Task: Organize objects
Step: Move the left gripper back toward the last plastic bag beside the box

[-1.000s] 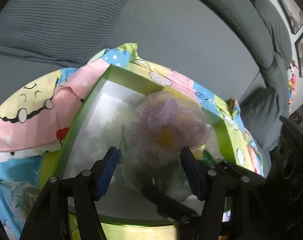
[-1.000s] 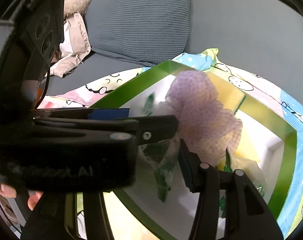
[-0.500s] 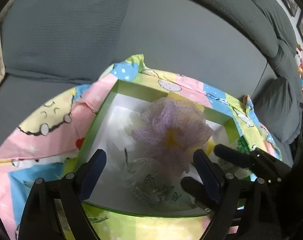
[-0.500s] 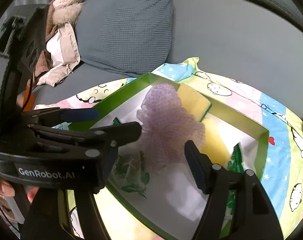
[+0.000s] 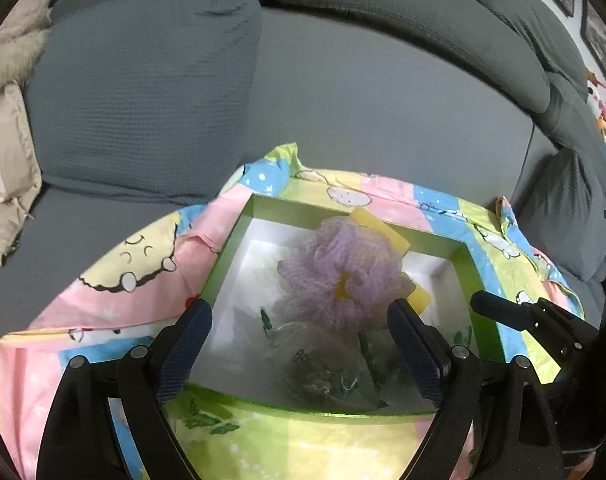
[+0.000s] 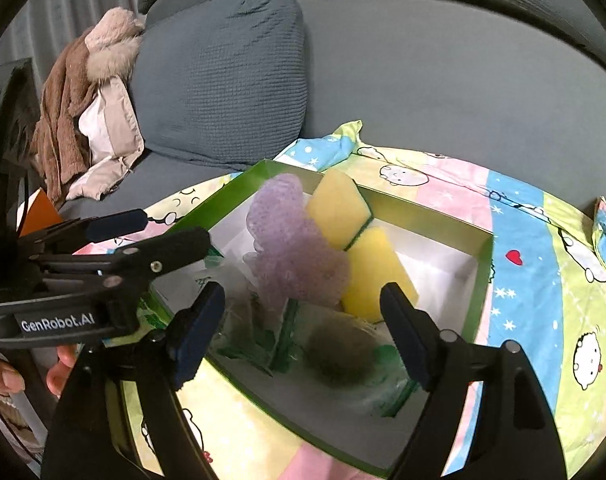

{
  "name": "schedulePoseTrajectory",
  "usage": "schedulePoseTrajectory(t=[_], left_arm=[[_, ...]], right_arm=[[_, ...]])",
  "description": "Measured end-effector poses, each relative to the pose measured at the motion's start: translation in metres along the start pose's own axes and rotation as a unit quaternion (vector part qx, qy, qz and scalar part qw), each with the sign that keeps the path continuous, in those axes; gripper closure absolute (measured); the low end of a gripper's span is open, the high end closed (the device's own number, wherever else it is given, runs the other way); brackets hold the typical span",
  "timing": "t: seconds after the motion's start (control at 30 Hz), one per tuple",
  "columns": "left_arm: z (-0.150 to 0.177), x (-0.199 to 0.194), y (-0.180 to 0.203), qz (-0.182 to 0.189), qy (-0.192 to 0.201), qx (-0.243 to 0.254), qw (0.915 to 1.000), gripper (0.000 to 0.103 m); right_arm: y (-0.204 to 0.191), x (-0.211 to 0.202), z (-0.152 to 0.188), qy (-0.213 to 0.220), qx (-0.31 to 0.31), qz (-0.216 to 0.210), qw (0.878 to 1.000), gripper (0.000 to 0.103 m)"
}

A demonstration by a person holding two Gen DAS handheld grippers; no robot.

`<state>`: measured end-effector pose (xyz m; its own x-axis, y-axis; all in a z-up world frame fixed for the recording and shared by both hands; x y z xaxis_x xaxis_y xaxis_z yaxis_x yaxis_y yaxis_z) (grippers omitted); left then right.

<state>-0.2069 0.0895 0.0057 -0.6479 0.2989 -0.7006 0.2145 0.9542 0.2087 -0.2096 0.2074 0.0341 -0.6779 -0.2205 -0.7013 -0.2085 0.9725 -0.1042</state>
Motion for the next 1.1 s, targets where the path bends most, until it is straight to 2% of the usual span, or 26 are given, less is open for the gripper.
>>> schedulePoseTrajectory(t=[0.43,0.77,1.1], left_arm=[[0.023,-0.054,-0.014,-0.009,0.033,0.004,0.9994,0.013],[0.054,-0.083,-0.060,-0.007,0.035,-0.061,0.9975,0.013],[0.087,-0.084,-0.105,-0.014,0.014,-0.111,0.9936,0.013]], right_arm=[[-0.023,-0.041,0.016,0.021,-0.008,-0.015,1.000,0.022],[-0.061,-0.047,0.039,0.010,-0.027,-0.036,0.999,0.022],[-0.112,-0.031,0.061,-0.019,-0.068,-0.061,0.996,0.022]])
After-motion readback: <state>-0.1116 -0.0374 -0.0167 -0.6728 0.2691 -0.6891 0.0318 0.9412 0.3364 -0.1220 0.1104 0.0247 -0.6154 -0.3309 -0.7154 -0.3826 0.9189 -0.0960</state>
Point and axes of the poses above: each gripper's, at about its wrist camera, not at the fingertips, and x roughly the way its jaws point, y to its right, z to its underside, the point moved 6 cm from there along x, roughly the way its jaws point, and after that the axes turned 1 degree about -x, right-handed, at the moved point
